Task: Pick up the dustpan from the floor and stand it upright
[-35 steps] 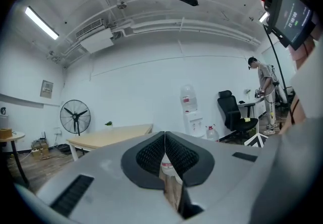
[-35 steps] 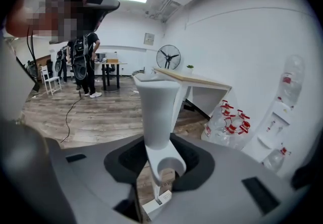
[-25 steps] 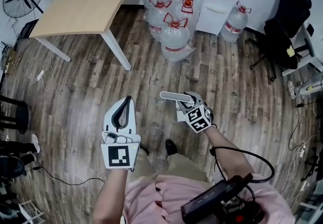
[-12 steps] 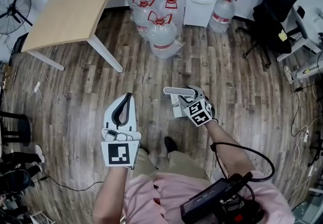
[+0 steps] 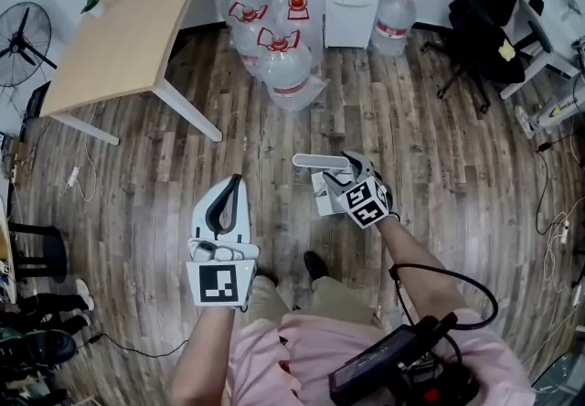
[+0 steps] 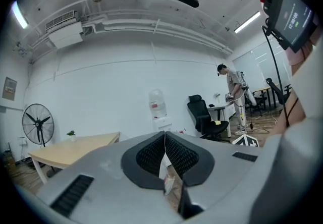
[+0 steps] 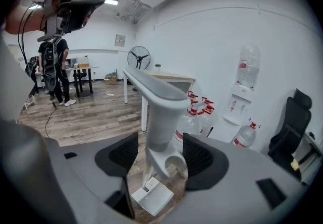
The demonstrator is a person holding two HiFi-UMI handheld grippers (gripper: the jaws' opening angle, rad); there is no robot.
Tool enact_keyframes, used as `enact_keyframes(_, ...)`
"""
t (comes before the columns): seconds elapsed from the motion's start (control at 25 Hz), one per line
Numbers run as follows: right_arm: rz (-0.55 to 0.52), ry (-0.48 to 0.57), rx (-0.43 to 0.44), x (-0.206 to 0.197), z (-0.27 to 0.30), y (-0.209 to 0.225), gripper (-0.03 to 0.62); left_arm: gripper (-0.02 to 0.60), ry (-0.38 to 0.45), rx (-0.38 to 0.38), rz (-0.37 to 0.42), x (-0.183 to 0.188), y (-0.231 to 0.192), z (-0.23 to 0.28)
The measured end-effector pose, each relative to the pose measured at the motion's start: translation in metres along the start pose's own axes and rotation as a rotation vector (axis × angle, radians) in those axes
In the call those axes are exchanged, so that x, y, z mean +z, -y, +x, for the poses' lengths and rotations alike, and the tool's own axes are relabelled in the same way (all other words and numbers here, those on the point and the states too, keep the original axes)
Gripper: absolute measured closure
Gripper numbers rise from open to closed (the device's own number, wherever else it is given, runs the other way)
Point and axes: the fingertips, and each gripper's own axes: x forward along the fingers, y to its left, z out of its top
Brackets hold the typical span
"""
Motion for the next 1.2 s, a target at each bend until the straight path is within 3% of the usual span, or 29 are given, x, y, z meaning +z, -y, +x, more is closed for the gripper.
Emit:
enact_keyframes(0.2,-0.001,0.043,-0.012,0.014,-0.021,0.007,0.301,0.568,0.003,-0.028,-0.003,0.006,0.015,0.009)
enact_keyframes(0.44,0.013,0.112,-0.035,0.035,-0.068,0.014,0.296,0.568,0.07,-0.047,-0.012,0.029,0.025,0.017)
enact_keyframes(0.64,0.145,0.269,-0.051,0.103,-0.119,0.02,0.301,0.568,0.115,-0.002,-0.03,0.064,0.02,0.018)
enact_keyframes(0.8,0.195,0.439,-0.106,0.176,-0.16,0.028,0.392,0.568,0.183,0.024,-0.006,0.108,0.021,0.019)
enact_keyframes(1.0,0.144,0.522,-0.215,0.234,-0.185,0.025,0.56,0.568,0.208,0.044,-0.033,0.137,0.02,0.021)
enact_keyframes(1.08,0.131,0.546,-0.222,0.249,-0.186,0.019,0.592,0.568,0.22,0.062,-0.045,0.142,0.013,0.018)
enact_keyframes(1.2,0.127,0.576,-0.214,0.262,-0.187,0.011,0.592,0.568,0.237,0.077,-0.034,0.147,0.007,0.012)
